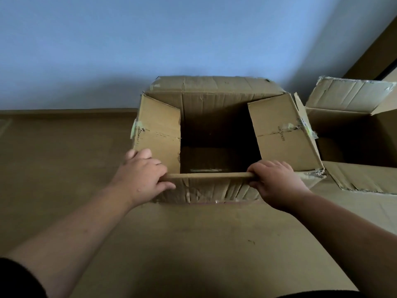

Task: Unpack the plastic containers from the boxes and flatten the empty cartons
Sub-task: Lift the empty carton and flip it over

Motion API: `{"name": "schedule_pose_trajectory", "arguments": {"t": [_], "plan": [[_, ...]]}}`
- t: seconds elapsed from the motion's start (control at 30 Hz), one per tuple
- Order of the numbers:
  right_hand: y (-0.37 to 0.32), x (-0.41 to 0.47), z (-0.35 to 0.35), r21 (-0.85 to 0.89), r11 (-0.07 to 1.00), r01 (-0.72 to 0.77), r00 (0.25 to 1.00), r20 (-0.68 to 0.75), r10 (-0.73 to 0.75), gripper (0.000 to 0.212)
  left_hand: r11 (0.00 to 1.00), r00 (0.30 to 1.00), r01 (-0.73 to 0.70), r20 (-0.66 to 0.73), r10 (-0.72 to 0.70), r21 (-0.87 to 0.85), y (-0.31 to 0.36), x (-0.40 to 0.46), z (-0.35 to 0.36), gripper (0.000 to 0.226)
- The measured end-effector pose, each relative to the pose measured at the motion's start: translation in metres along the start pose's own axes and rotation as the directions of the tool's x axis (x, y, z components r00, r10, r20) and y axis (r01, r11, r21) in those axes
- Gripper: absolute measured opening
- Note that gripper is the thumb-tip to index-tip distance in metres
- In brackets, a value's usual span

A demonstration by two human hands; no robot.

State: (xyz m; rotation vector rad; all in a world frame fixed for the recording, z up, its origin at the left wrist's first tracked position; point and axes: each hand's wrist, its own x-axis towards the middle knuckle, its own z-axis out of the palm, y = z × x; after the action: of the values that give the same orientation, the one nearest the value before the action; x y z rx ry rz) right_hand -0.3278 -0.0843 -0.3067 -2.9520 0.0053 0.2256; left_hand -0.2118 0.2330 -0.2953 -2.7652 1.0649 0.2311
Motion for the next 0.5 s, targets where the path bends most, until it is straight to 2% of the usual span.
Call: {"name": "schedule_pose_trajectory", "arguments": {"t": [0.1,0.2,0.3,0.33,0.4,0.47,0.5], "plan": [[0.005,0.006,-0.018,0.07,0.995,0.067,0.978,0.193,-0.08,0.026,0.99,0.998,-0.038,0.051,0.045,-0.137,-0.007,0.008,-0.011,0.071],[0.012,0.023,-0.028,0.168,0.985,0.05,0.95,0.297,-0.099,0.029,0.972,0.985,-0.137,0.082,0.154,-0.189,-0.002,0.043,-0.013,0.06],[0.011,0.046,-0.022,0.081,0.992,0.1,0.924,0.363,-0.123,0.036,0.973,0.951,-0.164,0.237,0.2,-0.161,0.016,0.079,-0.012,0.053],[0.009,0.052,-0.02,0.041,0.994,0.097,0.913,0.394,-0.105,0.044,0.979,0.933,-0.173,0.299,0.199,-0.109,0.02,0.088,-0.009,0.051],[0.009,0.067,-0.018,-0.109,0.987,0.116,0.893,0.446,-0.056,0.066,0.953,0.876,-0.293,0.42,0.236,0.074,0.024,0.104,-0.002,0.052],[0.01,0.076,-0.019,-0.25,0.957,0.145,0.872,0.49,-0.004,0.077,0.902,0.821,-0.378,0.526,0.221,0.211,0.022,0.114,0.011,0.048],[0.012,0.079,-0.02,-0.305,0.941,0.149,0.866,0.499,0.024,0.079,0.889,0.818,-0.377,0.542,0.19,0.258,0.02,0.117,0.016,0.045]]}}
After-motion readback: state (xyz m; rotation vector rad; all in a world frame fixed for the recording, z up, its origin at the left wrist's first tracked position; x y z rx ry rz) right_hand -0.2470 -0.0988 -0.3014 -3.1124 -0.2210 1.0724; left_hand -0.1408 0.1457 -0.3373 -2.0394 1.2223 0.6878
